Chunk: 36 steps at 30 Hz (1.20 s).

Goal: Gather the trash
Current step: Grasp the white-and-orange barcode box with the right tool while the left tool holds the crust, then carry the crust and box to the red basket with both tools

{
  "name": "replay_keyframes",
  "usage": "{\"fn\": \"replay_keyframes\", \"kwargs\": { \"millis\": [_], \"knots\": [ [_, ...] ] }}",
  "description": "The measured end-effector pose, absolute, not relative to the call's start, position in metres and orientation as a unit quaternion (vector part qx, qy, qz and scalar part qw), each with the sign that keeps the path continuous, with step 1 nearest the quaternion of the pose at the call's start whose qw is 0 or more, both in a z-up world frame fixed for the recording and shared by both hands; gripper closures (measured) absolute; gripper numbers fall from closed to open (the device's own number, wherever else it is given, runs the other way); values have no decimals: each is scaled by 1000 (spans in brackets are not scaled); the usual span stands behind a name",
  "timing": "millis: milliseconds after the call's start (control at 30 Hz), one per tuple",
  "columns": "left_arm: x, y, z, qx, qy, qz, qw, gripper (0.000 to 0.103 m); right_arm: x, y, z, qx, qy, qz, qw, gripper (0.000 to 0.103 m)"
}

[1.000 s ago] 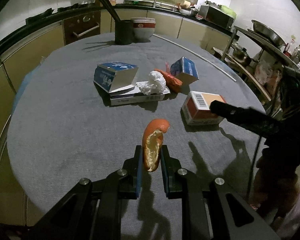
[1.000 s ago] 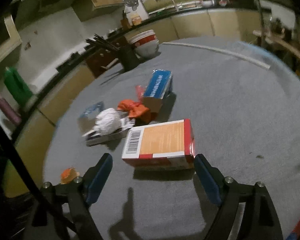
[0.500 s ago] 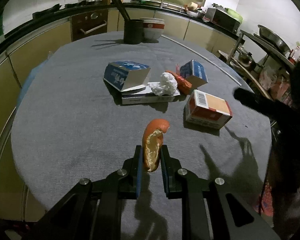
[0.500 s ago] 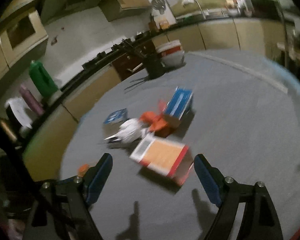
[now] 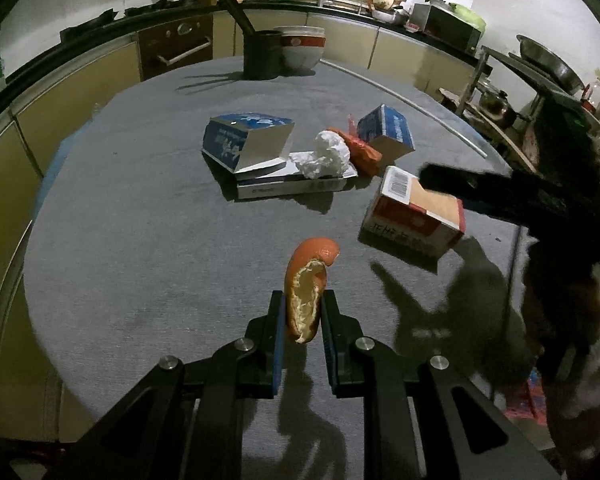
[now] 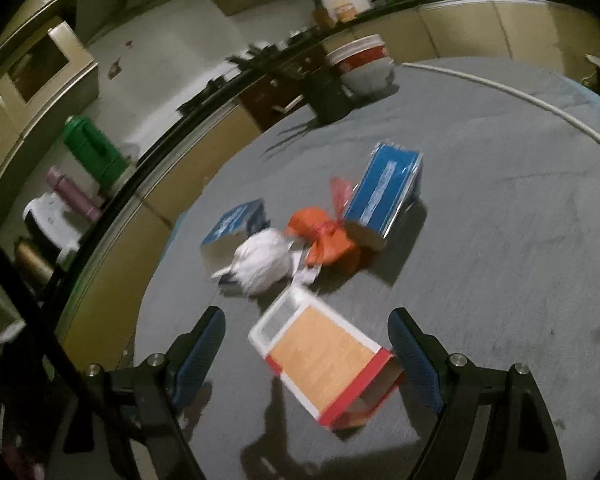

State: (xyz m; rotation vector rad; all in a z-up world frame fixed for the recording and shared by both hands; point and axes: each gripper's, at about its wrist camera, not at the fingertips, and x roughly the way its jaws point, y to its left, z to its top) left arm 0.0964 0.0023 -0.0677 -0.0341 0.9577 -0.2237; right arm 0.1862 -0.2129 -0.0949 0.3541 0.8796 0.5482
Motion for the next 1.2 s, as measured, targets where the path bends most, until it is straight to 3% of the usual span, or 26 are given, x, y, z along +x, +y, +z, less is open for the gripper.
{"fn": "replay_keyframes", "kwargs": {
  "millis": [500, 533, 567, 633, 1200],
  "knots": [
    [91, -7, -71, 7, 460, -101, 882, 85, 164, -181, -105, 82, 413, 226, 878, 18],
    [91, -7, -70, 8, 460, -100, 882, 85, 165, -179, -106, 76, 411, 222, 881, 27],
    [91, -7, -70, 8, 459, -99, 883, 85, 164, -174, -107, 63, 409, 215, 885, 42],
    [91, -7, -70, 7, 460, -99, 883, 85, 164, -170, -109, 45, 411, 208, 886, 47],
    [87, -14, -67, 30, 452, -87, 887, 85, 122, -193, -104, 63, 397, 162, 901, 49]
  ]
}}
